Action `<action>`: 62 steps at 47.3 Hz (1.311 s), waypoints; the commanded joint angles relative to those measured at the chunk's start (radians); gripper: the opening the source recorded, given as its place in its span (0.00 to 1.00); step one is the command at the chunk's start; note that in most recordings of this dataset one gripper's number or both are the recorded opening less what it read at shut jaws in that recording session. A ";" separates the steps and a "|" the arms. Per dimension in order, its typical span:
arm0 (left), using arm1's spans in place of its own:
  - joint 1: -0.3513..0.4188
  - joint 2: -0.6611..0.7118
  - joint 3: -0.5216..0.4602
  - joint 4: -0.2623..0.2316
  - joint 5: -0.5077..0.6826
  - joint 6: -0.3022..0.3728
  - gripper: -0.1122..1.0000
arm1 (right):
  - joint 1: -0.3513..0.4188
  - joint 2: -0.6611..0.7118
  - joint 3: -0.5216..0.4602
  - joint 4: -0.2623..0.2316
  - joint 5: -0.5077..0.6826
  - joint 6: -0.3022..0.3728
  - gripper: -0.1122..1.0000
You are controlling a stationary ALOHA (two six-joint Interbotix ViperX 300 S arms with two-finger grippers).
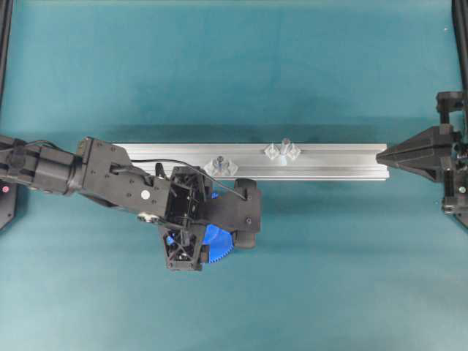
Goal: Find the location of the shaft and insert the large gear.
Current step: 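Close the left gripper on the blue gear's hub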
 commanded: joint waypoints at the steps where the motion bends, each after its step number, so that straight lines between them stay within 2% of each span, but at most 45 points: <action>1: 0.008 -0.017 -0.021 0.003 -0.003 0.002 0.94 | -0.003 0.005 -0.011 0.002 -0.005 0.011 0.10; 62: 0.025 0.026 0.000 0.003 -0.025 -0.008 0.93 | -0.003 0.003 -0.006 0.002 -0.006 0.025 0.10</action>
